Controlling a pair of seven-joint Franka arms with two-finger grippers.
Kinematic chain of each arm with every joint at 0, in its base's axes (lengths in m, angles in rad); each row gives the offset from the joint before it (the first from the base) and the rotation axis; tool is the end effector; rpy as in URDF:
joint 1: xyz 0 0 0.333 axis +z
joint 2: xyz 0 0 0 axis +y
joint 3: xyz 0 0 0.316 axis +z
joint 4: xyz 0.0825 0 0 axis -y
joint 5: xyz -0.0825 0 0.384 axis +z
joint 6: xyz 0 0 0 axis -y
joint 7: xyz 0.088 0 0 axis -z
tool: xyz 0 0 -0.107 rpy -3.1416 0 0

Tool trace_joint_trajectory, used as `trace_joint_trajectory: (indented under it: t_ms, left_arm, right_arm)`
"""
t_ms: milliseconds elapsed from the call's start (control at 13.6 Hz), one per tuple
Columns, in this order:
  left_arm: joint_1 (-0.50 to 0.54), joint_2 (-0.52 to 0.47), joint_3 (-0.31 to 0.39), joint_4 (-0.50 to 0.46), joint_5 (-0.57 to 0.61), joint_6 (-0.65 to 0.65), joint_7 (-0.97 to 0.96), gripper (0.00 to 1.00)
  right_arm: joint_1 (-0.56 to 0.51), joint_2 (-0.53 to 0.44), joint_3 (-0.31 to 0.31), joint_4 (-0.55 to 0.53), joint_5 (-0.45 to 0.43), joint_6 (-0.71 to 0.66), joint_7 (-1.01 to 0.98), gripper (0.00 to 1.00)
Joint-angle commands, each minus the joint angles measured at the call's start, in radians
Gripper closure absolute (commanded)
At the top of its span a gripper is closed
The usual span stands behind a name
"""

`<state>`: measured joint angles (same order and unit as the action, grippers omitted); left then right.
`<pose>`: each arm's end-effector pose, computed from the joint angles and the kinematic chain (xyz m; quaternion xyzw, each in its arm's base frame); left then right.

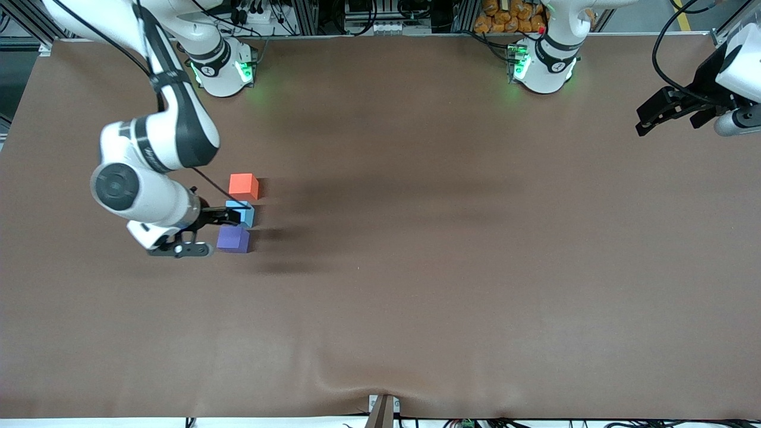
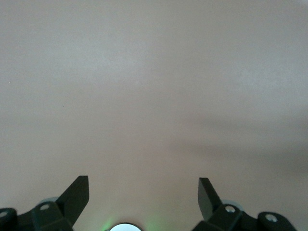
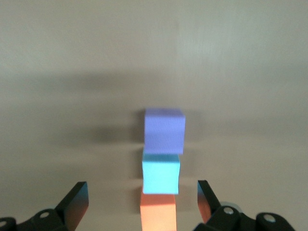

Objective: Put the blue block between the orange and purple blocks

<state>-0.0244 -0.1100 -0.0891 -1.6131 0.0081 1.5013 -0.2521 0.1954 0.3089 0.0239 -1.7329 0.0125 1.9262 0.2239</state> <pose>0.5093 -0.0600 0.6571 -0.9975 -0.0698 -0.0005 0.0090 0.6143 0.1367 0.3919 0.9983 -0.0052 -0.0584 0.0035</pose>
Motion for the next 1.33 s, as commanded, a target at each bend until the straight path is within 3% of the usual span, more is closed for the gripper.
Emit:
trace_joint_trajectory:
  t_ms: [0,221,443,664,1033,1255]
  left_arm:
    - [0.012,-0.020,-0.006,-0.013,0.013,-0.001,0.027,0.00]
    - [0.012,-0.020,-0.005,-0.013,0.013,-0.001,0.027,0.00]
    - [0.011,-0.022,-0.005,-0.014,0.015,-0.003,0.027,0.00]
    - [0.011,-0.020,-0.005,-0.014,0.015,-0.004,0.027,0.00]
    - [0.011,-0.017,-0.005,-0.014,0.015,-0.003,0.027,0.00]
    - [0.011,-0.014,-0.005,-0.013,0.015,-0.001,0.027,0.00]
  right_arm:
    - [-0.031,0.039,0.011,0.203,0.004,-0.154,-0.012,0.00]
    - [-0.065,0.047,0.002,0.360,-0.011,-0.323,-0.015,0.00]
    - [-0.077,0.036,-0.051,0.467,-0.002,-0.478,-0.023,0.00]
    - [-0.054,-0.025,-0.091,0.493,-0.009,-0.512,-0.018,0.00]
    - [-0.080,-0.216,-0.093,0.336,-0.008,-0.466,0.005,0.00]
    - [-0.109,-0.327,-0.073,0.169,-0.006,-0.347,0.005,0.00]
